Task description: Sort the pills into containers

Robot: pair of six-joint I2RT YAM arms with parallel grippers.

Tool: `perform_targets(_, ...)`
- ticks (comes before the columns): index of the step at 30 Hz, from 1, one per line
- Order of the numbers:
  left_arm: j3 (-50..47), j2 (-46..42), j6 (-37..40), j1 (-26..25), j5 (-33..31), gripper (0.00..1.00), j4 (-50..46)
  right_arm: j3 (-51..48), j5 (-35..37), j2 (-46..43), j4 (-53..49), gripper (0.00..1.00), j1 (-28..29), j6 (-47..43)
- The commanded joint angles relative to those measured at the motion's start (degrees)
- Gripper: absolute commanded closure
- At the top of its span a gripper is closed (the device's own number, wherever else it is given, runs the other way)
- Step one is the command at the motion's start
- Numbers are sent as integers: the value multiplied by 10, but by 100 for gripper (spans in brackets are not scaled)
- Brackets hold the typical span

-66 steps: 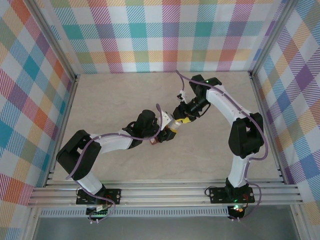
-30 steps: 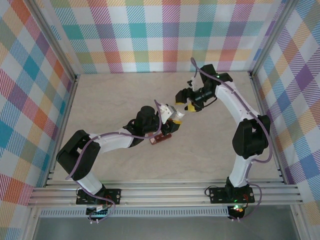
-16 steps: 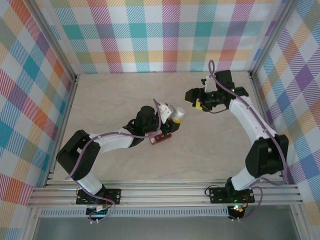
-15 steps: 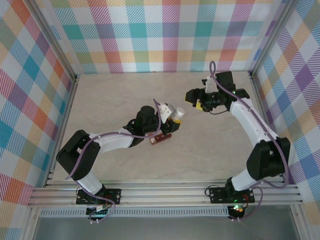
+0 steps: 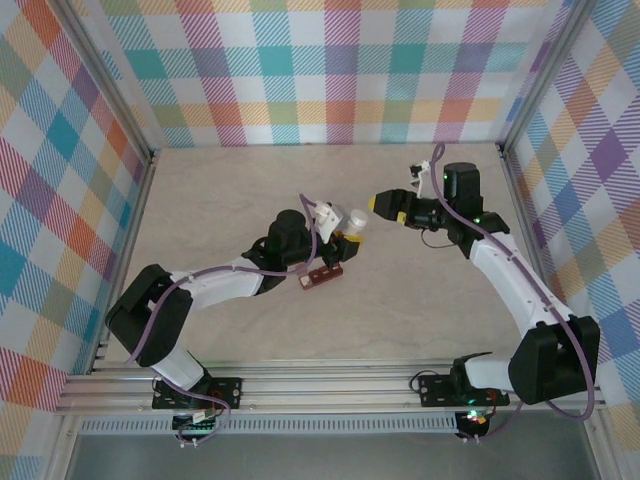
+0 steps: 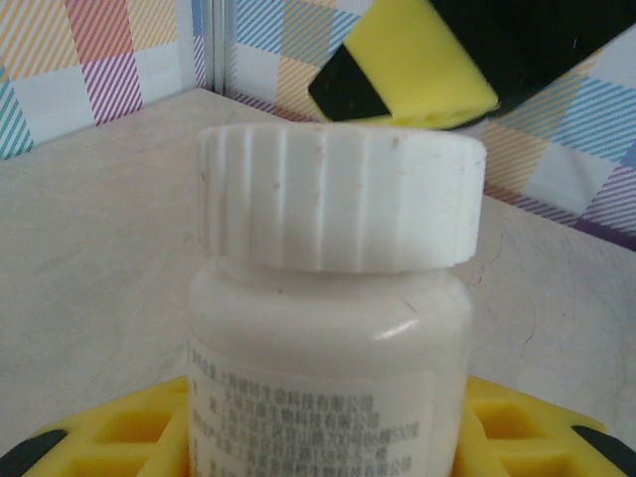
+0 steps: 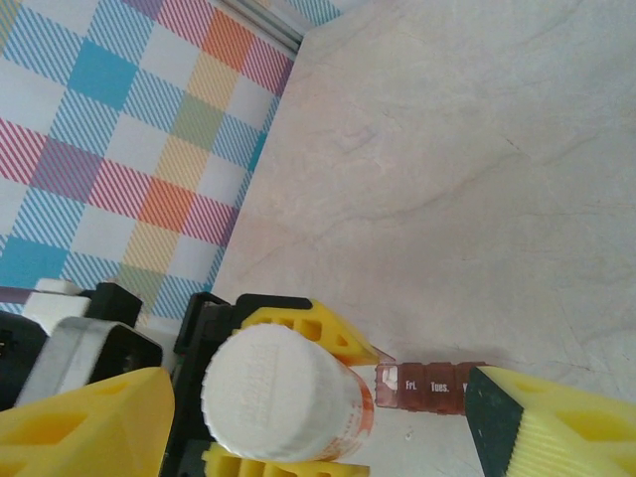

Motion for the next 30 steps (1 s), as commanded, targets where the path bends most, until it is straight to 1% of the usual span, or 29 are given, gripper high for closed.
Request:
perform_targets(1,5,-17,-15,-5,6,100,29,-11,-16,-24,36,22,11,-8)
perform_targets(8,7,-19,-16,-5,8,100,22,2,-13,-14,32,22,32,-9)
perform_targets(12,6,-25,-14,-5,7,100,20,14,1,-2,21,22,47,-18)
perform_targets(20,8,-27,-12,-5,8,100,16,33,12,17,5,24,63,-28)
perform_targets(26,10,-26,-11,-5,8,100,14,45,15,30,-12,29,70,-39)
perform_targets(30,13,-24,-12,-5,8,100,13,47,16,36,-19,36,71,-42)
